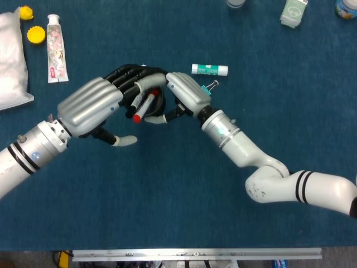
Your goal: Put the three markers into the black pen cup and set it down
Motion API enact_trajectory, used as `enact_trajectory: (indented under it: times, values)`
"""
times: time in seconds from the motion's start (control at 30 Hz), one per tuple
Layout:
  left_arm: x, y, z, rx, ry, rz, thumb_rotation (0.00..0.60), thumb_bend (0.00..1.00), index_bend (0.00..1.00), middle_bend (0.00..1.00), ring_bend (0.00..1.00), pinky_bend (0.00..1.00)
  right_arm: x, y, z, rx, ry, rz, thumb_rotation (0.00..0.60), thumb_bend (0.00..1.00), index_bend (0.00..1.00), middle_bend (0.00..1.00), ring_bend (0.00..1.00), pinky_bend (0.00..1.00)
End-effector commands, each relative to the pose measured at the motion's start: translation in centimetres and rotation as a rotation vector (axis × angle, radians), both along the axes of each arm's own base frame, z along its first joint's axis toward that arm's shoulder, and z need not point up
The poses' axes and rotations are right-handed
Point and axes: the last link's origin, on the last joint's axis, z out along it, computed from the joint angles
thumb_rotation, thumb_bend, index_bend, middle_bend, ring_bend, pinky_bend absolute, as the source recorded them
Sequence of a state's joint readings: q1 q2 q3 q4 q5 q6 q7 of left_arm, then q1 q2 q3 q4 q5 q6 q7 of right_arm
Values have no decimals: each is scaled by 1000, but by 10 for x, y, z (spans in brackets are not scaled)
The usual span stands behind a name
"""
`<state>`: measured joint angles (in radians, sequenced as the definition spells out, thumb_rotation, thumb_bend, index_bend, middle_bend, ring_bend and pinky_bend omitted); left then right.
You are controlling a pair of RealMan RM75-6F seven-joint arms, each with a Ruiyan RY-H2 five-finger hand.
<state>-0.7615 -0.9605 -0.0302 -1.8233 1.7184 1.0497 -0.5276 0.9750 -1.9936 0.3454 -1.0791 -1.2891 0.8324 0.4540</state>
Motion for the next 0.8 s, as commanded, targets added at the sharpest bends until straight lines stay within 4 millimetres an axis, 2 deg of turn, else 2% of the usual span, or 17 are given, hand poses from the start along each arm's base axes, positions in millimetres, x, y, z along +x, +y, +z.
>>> enact_trajectory:
  times: [0.03, 0.13, 0.33, 0.57, 0.8]
  values:
    - [-1, 1, 3, 10, -4, 1, 600, 169, 0, 0, 0, 42, -2, -1, 2, -1, -1, -6, 600, 163, 388, 355, 276, 301]
    - [-3, 2, 6, 30, -13, 4, 600, 169, 0, 0, 0, 42, -5, -3, 5, -1, -6, -16, 600, 163, 389, 355, 276, 301]
    - [-13, 7, 17, 109, -25, 21, 600, 171, 0, 0, 0, 42, -27, -13, 22, -29, 23, -38, 600, 162, 388, 355, 276, 301]
    - [-33, 15, 32, 193, -1, 68, 600, 172, 0, 0, 0, 42, -57, -24, 59, -84, 35, -80, 600, 162, 389, 355, 276, 301]
    - [-56, 23, 36, 249, 104, 81, 600, 171, 42, 0, 0, 42, -88, -26, 102, -131, 45, -120, 600, 162, 389, 355, 276, 301]
